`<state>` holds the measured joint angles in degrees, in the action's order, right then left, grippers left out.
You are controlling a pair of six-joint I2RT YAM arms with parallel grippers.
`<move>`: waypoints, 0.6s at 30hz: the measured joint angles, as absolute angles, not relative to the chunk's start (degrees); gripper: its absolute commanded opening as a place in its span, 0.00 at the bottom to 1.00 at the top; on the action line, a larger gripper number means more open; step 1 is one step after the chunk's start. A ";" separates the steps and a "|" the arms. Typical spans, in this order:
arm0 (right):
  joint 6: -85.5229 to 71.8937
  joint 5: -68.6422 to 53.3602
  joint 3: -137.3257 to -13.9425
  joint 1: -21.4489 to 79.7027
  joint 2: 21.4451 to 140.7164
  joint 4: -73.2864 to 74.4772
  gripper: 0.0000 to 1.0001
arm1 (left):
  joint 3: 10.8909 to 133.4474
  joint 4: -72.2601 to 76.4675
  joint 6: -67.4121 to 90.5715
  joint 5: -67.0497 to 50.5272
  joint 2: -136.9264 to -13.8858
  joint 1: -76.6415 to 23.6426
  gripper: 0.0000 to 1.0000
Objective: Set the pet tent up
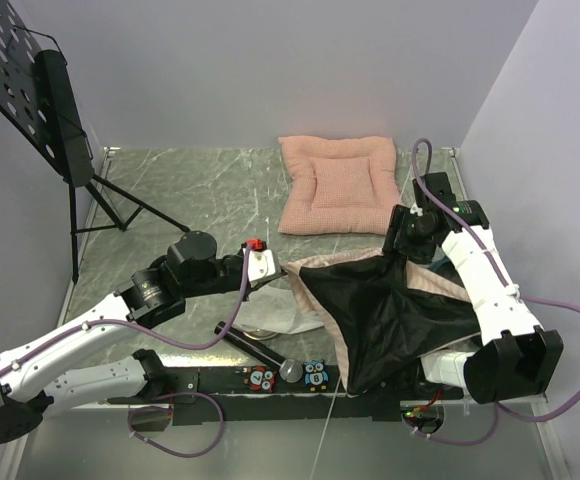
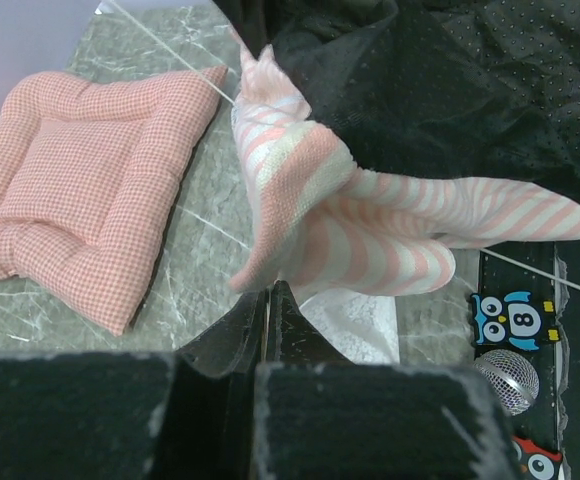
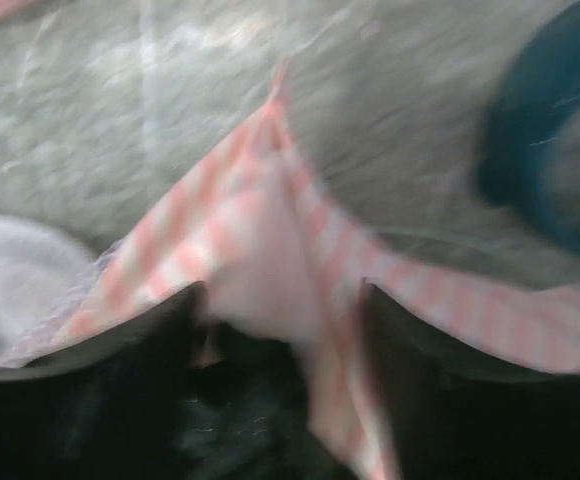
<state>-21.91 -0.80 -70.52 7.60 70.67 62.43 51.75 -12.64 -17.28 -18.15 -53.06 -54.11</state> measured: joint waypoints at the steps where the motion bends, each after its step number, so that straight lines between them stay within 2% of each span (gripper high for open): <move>1: -22.83 -3.46 -70.08 7.18 71.02 62.22 0.23 | 51.75 -12.64 -17.28 -18.15 -53.10 -54.11 0.01; 2: -22.76 -5.67 -70.06 6.98 71.44 62.06 0.07 | 51.75 -12.67 -17.30 -18.13 -53.12 -54.11 0.01; 3: -23.07 -8.21 -70.13 6.63 71.85 61.56 0.00 | 51.75 -12.67 -17.30 -18.11 -53.12 -54.08 0.01; 6: -22.68 -14.28 -72.25 5.65 73.25 59.66 0.00 | 51.75 -12.78 -17.28 -18.13 -53.08 -54.11 0.01; 7: -22.31 -15.90 -74.17 5.28 73.95 59.00 0.00 | 51.75 -12.88 -17.23 -18.11 -53.08 -54.11 0.06; 9: -21.21 -18.92 -80.09 4.97 75.81 57.69 0.00 | 51.77 -13.15 -17.19 -17.65 -52.97 -54.11 0.26; 12: -19.86 -24.29 -92.40 4.86 79.26 54.17 0.00 | 52.16 -13.65 -16.53 -16.21 -52.77 -54.11 0.70; 13: -19.66 -26.24 -95.04 4.89 79.81 52.31 0.00 | 52.49 -13.85 -17.04 -15.51 -52.77 -54.08 0.80; 16: -19.44 -33.50 -100.95 4.89 80.18 43.55 0.00 | 54.96 -14.79 -17.32 -13.80 -52.77 -53.41 0.96; 18: -19.68 -37.45 -102.94 4.89 80.38 38.59 0.00 | 57.41 -14.76 -17.19 -13.47 -52.51 -52.38 1.00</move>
<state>-19.68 -37.45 -102.94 4.89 80.38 38.59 57.41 -14.76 -17.19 -13.47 -52.51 -52.38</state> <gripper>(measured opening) 0.089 0.944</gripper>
